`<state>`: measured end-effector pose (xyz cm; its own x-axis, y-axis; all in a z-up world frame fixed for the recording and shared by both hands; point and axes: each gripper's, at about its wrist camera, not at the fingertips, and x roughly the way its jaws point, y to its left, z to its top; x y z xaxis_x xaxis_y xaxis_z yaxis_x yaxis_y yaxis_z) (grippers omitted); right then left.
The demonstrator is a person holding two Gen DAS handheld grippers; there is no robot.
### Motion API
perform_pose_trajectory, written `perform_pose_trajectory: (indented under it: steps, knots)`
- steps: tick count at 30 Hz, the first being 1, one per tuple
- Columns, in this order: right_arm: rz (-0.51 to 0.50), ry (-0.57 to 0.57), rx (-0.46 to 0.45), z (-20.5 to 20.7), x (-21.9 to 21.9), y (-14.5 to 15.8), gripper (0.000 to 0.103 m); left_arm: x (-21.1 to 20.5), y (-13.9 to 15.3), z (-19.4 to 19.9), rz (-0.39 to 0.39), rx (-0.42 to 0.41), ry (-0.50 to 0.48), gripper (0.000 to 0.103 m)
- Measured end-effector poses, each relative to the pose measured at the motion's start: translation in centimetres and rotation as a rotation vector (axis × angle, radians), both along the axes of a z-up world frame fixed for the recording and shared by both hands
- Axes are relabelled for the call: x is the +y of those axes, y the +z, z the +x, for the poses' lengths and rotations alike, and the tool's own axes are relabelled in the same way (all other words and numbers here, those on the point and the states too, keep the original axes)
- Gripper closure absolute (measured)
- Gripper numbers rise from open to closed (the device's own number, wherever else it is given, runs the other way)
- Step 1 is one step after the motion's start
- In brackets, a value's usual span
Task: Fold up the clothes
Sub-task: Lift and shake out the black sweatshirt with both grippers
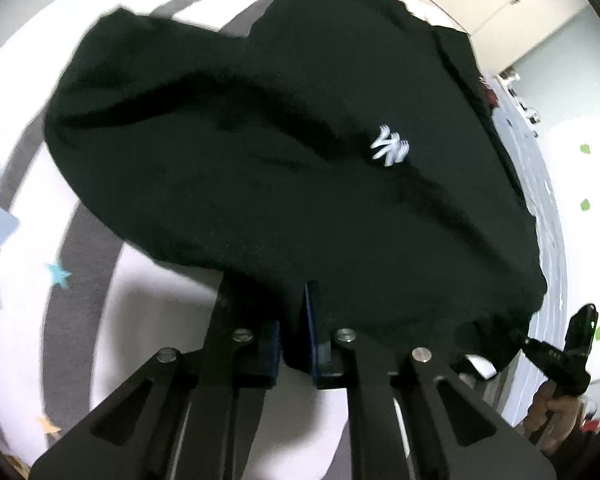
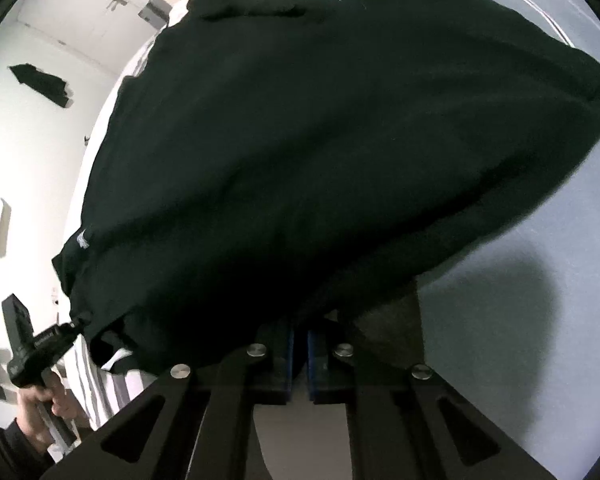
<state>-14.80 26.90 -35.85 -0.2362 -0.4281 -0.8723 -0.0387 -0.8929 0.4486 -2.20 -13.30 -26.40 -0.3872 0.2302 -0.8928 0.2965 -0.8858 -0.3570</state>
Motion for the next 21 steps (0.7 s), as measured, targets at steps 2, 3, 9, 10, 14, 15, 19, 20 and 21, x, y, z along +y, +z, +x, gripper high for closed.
perform_pose_trajectory:
  steps: [2,3,9,10,14,15,19,20,21]
  knots:
    - [-0.010,-0.001,-0.006,0.6,0.2,0.5,0.100,0.0,1.0,1.2,-0.003,-0.001,-0.018,0.095]
    - [-0.015,0.002,-0.011,1.3,0.4,0.7,0.100,0.0,1.6,1.9,-0.001,-0.002,-0.028,0.095]
    - [-0.017,0.031,-0.055,4.3,0.6,1.9,0.100,-2.5,1.1,6.4,0.003,-0.095,-0.031,0.095]
    - [-0.014,0.036,-0.065,4.6,0.4,2.0,0.100,-2.7,1.1,6.7,0.001,-0.111,-0.028,0.095]
    - [0.001,0.063,-0.124,7.0,0.4,1.4,0.100,-3.1,0.7,8.2,-0.025,-0.164,-0.030,0.095]
    - [0.001,0.064,-0.141,7.4,0.4,1.1,0.100,-3.3,0.4,8.4,-0.024,-0.177,-0.024,0.095]
    - [0.035,0.100,-0.198,8.1,-0.5,-0.1,0.099,-3.2,0.2,8.1,-0.066,-0.213,-0.063,0.089]
    - [0.060,0.125,-0.213,7.9,-0.7,0.0,0.096,-3.1,0.6,7.9,-0.080,-0.227,-0.078,0.085]
    - [0.088,0.153,-0.225,7.7,-1.0,0.2,0.091,-3.2,1.3,7.9,-0.095,-0.232,-0.085,0.084]
